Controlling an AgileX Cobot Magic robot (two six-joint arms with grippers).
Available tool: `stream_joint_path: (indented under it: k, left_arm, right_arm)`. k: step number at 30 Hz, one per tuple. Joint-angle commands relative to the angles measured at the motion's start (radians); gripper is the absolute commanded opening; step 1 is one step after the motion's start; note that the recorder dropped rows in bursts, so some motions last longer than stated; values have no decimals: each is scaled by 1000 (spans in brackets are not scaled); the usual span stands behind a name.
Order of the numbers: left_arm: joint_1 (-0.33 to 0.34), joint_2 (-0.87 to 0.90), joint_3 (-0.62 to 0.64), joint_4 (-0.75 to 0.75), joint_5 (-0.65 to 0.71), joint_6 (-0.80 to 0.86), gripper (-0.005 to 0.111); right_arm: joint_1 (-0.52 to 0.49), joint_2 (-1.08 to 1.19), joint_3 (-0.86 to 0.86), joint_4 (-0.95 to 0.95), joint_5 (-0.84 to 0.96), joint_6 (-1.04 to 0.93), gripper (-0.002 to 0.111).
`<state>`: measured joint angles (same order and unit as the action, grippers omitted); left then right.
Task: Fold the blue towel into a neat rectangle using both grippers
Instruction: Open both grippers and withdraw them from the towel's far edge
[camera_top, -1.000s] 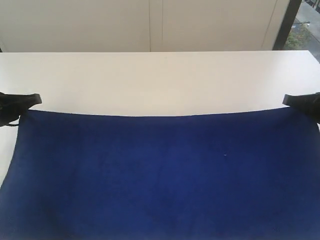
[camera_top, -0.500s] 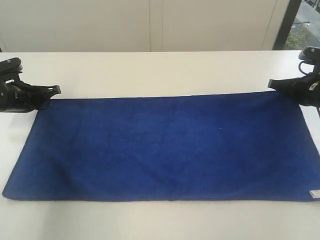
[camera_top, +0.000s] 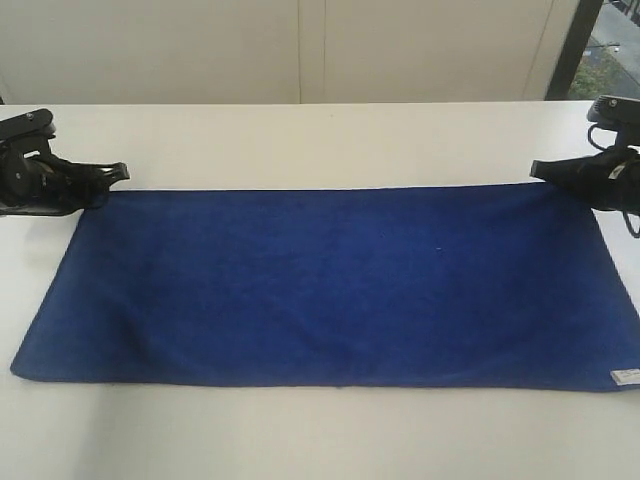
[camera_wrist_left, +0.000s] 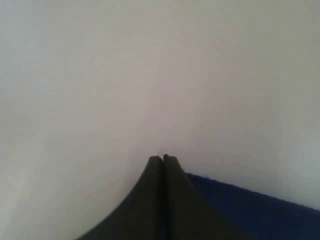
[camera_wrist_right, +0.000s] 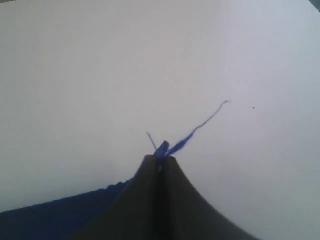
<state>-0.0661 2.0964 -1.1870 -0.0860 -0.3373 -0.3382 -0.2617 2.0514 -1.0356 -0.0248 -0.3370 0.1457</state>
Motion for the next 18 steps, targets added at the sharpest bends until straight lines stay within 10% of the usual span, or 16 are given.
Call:
stream_joint_path:
  k: [1,9,18]
  left_arm:
    - [4,-1,-1,1,37,-3,18]
    - [4,-1,-1,1,34,4,61]
    - [8,-116,-1,1,187,133,63]
  right_arm:
    - [-6,0,-4,0,-1,-14,19]
    - [-6,0,-4,0,-1,-14,56]
    - [-8,-138,-4,0,162,-14,54]
